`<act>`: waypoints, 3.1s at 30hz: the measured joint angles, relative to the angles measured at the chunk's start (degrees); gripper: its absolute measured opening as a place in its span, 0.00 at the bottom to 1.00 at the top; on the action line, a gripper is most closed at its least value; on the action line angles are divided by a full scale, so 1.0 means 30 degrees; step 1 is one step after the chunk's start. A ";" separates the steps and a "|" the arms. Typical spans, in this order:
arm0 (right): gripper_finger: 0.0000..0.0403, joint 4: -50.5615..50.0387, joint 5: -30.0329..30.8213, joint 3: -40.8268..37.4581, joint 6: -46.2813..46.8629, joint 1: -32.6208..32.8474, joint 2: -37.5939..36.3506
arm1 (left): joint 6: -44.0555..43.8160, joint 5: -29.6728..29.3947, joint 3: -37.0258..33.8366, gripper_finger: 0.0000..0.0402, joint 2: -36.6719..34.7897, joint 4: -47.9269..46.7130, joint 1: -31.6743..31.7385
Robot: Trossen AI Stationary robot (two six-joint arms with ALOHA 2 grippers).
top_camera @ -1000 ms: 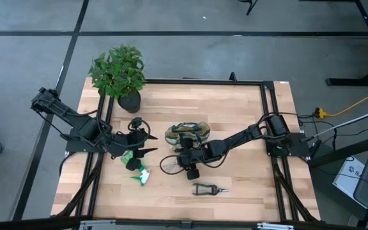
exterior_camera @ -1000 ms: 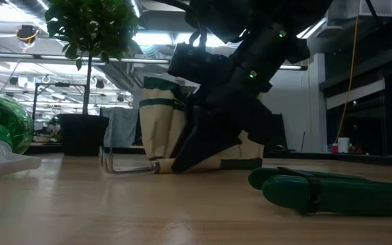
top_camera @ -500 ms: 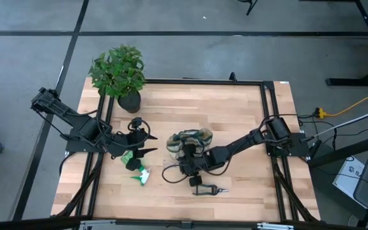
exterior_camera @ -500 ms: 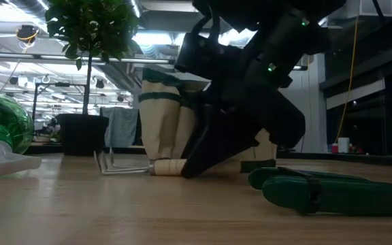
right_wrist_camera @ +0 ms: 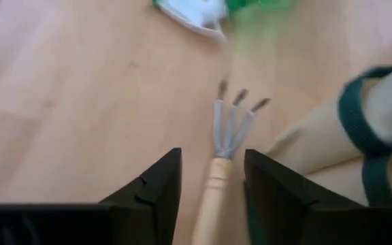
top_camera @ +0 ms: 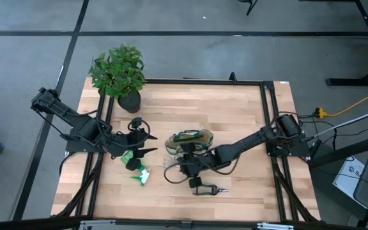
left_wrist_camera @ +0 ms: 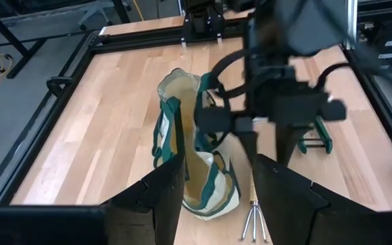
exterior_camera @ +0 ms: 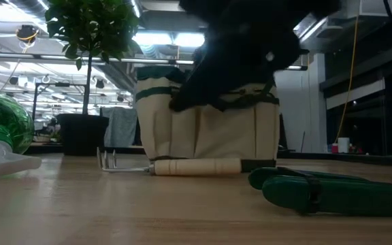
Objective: Pick & Place Garden tools in Gardening bag
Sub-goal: Adjust the green gardening bag, then put the brown hand rake into the green gardening bag
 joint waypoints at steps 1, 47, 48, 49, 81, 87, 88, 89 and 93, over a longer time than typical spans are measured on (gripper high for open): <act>0.40 -0.0091 -0.0003 -0.0004 0.0027 0.0204 -0.0196 | 0.0000 0.0000 0.0000 0.42 -0.0002 -0.0005 0.0000; 0.21 0.1063 0.3359 -0.5330 0.1704 -0.4432 -0.2186 | 0.0000 0.0006 0.0000 0.42 0.0000 -0.0066 -0.0002; 0.21 0.1144 0.3352 -0.5330 0.1615 -0.4356 -0.2209 | 0.0000 0.0000 0.0000 0.42 0.0000 -0.0066 -0.0002; 0.21 0.1116 0.3313 -0.5330 0.1539 -0.4256 -0.2287 | 0.0000 0.0002 0.0000 0.42 0.0000 -0.0062 0.0000; 0.53 0.3815 -0.0925 -0.2999 0.1042 0.1477 -0.4014 | 0.0000 0.0015 0.0000 0.42 0.0000 -0.0066 -0.0002; 0.53 0.4623 -0.0918 -0.2999 0.1045 0.1765 -0.2903 | 0.0000 0.0015 0.0000 0.42 0.0000 -0.0058 0.0003; 0.53 0.4548 -0.0916 -0.2999 0.1046 0.1762 -0.2742 | 0.0000 0.0015 0.0000 0.42 0.0000 -0.0066 0.0000; 0.53 0.4562 -0.0914 -0.2999 0.1046 0.1757 -0.2578 | 0.0000 0.0015 0.0000 0.42 0.0000 -0.0066 0.0002; 0.53 0.4738 -0.1108 -0.2999 0.1295 0.1748 -0.1981 | 0.0000 0.0015 0.0000 0.42 0.0000 -0.0059 0.0002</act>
